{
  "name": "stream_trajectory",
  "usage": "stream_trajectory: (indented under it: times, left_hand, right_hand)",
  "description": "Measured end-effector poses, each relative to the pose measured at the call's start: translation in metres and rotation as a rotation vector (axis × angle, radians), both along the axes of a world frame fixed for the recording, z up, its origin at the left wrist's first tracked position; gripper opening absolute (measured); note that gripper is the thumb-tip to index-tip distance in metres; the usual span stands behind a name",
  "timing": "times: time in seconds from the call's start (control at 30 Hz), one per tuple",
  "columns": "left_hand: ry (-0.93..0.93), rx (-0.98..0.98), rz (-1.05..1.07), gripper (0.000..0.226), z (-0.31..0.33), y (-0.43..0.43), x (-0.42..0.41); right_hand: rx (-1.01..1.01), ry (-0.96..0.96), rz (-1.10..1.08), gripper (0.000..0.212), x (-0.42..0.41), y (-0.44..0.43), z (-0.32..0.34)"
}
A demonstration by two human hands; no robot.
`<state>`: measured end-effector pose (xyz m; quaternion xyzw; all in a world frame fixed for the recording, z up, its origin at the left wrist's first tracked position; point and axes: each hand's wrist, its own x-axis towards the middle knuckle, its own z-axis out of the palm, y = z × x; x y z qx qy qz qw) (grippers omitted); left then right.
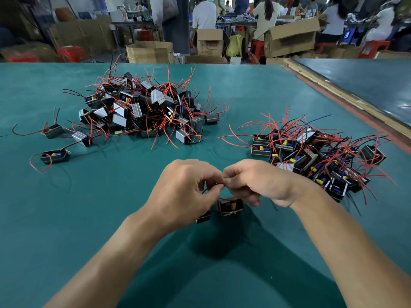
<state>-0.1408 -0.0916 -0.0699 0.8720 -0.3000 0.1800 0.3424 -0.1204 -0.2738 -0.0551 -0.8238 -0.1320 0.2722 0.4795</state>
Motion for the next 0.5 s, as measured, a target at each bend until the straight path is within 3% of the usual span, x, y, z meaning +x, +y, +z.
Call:
stream_trajectory:
  times: [0.1, 0.3, 0.4, 0.5]
  left_hand:
    - [0.005, 0.011, -0.010, 0.011, -0.0004, 0.0000, -0.0005]
    - [0.035, 0.011, 0.002, 0.008, 0.0003, -0.0002, -0.0019]
    - [0.094, -0.051, 0.035, 0.007, -0.0015, 0.0020, 0.0008]
    - [0.150, -0.117, 0.065, 0.008, -0.0028, 0.0064, 0.0032]
  right_hand:
    - [-0.032, 0.057, 0.003, 0.021, -0.0011, 0.0004, 0.0009]
    - [-0.023, 0.051, -0.010, 0.036, -0.0012, -0.0003, 0.0022]
    - [-0.032, -0.030, -0.050, 0.033, -0.0003, -0.0007, 0.0005]
    - [-0.178, -0.221, -0.216, 0.033, 0.0077, -0.0088, -0.0015]
